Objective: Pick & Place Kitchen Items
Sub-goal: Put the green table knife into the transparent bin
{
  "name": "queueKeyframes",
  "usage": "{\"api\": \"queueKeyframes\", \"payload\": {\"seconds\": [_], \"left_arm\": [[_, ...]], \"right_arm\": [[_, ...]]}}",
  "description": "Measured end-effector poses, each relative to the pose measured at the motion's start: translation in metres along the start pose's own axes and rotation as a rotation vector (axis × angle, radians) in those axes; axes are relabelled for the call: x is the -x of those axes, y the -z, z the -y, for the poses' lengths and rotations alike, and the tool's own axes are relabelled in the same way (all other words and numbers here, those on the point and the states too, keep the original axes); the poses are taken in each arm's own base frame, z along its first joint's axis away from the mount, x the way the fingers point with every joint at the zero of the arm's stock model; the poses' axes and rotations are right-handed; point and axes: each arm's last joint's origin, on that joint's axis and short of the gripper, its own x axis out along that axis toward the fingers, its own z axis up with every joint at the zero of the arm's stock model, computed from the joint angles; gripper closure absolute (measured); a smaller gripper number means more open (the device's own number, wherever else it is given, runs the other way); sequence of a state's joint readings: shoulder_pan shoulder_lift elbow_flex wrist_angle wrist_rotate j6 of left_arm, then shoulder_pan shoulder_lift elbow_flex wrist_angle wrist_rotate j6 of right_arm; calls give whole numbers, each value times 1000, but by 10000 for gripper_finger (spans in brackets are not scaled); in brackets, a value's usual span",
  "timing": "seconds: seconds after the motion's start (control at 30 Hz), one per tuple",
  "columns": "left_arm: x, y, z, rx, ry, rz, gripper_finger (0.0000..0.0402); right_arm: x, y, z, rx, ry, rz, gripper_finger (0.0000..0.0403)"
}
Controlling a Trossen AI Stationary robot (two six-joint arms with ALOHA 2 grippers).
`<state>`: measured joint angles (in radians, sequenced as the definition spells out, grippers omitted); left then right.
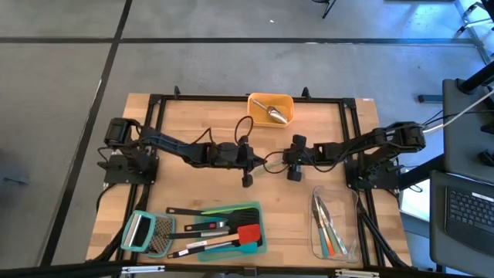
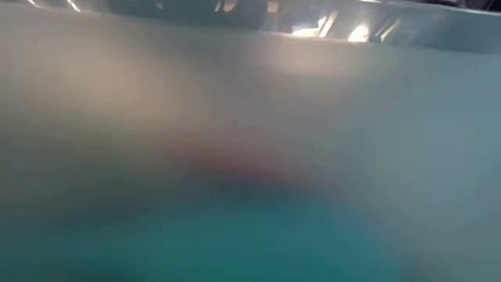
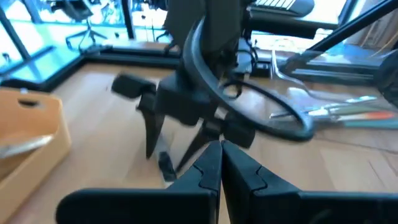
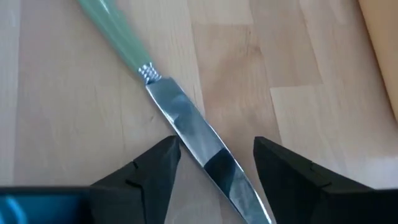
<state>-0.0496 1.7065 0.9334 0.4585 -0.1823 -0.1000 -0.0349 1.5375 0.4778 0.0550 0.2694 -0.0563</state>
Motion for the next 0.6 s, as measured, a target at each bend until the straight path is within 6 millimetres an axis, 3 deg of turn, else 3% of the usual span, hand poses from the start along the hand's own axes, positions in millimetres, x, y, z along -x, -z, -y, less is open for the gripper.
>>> {"api": "queueKeyframes", "payload": {"seconds": [0.2, 0.47, 0.6], "left_arm": [[-1, -7, -2, -38, 38, 50, 398], [-1, -7, -5, -40, 61, 46, 399], [-2, -6, -7, -39, 58, 39, 400]], "right_arm": [[-3, -1, 6, -26, -25, 16, 186], [-6, 0, 15, -58, -72, 22, 225], [-7, 0, 15, 8, -92, 32, 238]]}}
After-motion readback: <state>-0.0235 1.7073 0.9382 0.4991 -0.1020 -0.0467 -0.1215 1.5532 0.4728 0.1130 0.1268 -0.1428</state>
